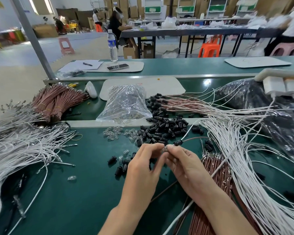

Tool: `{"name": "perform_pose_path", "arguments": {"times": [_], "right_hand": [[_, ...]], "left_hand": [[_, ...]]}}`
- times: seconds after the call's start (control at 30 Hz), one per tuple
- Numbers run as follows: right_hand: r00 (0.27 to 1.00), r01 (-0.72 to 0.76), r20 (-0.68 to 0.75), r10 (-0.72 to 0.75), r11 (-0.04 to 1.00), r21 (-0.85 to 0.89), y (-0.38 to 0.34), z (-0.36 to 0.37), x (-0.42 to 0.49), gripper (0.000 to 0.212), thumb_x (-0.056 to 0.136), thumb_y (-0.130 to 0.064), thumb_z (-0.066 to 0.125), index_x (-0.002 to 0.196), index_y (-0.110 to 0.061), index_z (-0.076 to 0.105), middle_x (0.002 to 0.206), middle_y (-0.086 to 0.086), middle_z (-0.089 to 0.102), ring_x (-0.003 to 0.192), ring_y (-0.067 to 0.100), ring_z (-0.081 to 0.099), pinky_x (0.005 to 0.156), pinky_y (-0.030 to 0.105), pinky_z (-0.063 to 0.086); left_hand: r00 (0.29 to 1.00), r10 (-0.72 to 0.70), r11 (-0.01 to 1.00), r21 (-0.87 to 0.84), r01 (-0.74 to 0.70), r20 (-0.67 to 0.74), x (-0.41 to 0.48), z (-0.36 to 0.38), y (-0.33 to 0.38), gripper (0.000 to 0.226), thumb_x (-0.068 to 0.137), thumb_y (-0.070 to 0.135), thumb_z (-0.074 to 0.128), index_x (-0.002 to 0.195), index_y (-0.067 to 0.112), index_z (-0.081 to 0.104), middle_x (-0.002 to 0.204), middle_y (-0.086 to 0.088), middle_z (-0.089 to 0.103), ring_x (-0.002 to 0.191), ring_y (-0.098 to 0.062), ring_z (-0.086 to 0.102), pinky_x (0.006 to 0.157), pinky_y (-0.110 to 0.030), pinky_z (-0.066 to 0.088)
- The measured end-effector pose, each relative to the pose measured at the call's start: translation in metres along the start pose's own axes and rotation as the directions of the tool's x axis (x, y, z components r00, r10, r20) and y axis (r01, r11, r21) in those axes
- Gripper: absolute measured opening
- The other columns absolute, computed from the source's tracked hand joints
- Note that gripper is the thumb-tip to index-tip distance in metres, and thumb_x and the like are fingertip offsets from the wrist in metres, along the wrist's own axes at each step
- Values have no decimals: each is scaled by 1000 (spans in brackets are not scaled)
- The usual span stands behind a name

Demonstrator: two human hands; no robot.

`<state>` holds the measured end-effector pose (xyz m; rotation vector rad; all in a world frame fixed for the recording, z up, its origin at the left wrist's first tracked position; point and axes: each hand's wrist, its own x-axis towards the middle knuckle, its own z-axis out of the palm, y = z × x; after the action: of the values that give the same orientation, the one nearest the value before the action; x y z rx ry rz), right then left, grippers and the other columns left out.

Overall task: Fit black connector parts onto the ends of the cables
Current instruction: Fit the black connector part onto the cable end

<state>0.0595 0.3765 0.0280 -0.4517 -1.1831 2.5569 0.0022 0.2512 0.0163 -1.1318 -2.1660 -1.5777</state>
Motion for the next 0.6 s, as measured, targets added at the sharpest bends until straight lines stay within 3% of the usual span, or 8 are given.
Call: {"name": "perform_pose_path", "arguments": {"times": [0.1,0.33,0.6], "right_hand": [[1000,-13,12,13,1000,0,1,1,-1,14,73,-22,75,81,-10,78,80,7,72,73,10,70,71,19,58],[995,-86,60,84,996,38,-1,2,-3,21,74,-20,77,89,-5,78,84,10,74,75,12,72,67,20,58],[995,-89,46,89,996,-9,1,2,-2,32,67,-28,82,89,-6,79,87,11,72,75,14,68,74,23,60]], "left_hand": [[1000,10,1000,21,-10,-8,1,-1,-1,16,94,25,66,110,23,66,102,16,66,95,0,65,81,-14,50],[999,24,998,51,-23,-22,3,-7,-4,12,93,27,65,103,20,67,97,18,64,92,4,63,79,-6,45],[999,33,992,121,-33,-5,2,-7,-4,17,96,35,61,104,21,66,96,17,62,89,0,62,76,-13,49]]}}
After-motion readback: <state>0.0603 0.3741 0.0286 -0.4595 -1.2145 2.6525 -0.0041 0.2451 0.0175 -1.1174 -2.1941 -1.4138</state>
